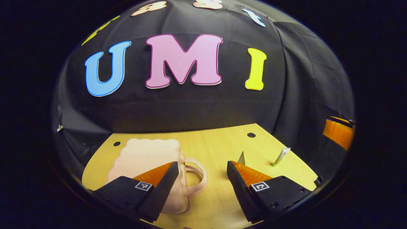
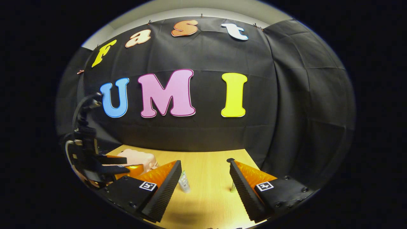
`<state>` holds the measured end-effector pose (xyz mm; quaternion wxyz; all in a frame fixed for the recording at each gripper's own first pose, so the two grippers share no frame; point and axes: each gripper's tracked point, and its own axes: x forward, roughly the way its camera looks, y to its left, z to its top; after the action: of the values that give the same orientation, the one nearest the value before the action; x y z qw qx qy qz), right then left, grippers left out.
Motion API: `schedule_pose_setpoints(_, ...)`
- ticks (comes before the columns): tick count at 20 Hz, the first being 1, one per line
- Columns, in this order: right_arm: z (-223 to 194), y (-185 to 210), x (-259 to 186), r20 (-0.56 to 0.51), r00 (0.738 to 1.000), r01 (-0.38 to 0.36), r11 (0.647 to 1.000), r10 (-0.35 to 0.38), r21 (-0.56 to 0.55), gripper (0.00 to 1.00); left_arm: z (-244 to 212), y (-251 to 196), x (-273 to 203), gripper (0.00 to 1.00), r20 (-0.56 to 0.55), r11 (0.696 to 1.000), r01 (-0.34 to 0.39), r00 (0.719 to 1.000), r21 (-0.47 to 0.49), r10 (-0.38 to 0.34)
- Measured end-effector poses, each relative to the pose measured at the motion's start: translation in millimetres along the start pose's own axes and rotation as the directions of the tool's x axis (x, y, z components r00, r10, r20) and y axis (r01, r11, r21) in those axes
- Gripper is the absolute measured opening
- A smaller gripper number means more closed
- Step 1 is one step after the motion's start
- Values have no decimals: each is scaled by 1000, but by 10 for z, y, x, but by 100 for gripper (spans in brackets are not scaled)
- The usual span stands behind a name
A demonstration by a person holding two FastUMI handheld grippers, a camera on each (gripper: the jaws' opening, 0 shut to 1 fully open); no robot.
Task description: First open the suitcase, pack the skin care products into it, and then close the suitcase.
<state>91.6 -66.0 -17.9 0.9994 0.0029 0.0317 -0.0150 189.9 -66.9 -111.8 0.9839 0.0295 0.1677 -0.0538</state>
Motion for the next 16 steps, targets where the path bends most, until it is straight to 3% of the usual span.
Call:
schedule_pose_setpoints(3,-157,-51,-33,-27,1000,10,1000,-10,-24,97,-247,-104,431,96,-77,1000,-1,997,14,2)
schedule_pose_setpoints(6,-414,-4,-6,-89,996,-31,999,28,-32,96,-549,-154,779,95,-178,1000,-10,984,-7,9)
schedule_pose_setpoints(9,-490,-122,57,-120,993,-19,1000,19,-6,97,-677,-95,1032,94,-213,998,-47,976,37,54)
schedule_pose_setpoints(11,-528,-195,106,-126,992,0,1000,2,11,96,-721,-75,1137,83,-220,995,-70,972,74,85)
schedule_pose_setpoints(13,-582,-251,144,-139,990,11,1000,-9,15,96,-824,-32,1260,83,-249,992,-102,961,70,116)
schedule_pose_setpoints(14,-602,-276,160,-142,990,14,1000,-11,17,96,-917,5,1309,74,-271,990,-124,953,62,136)
schedule_pose_setpoints(16,-636,-302,175,-153,988,17,1000,-14,21,96,-1014,99,1373,65,-298,985,-159,939,74,174)
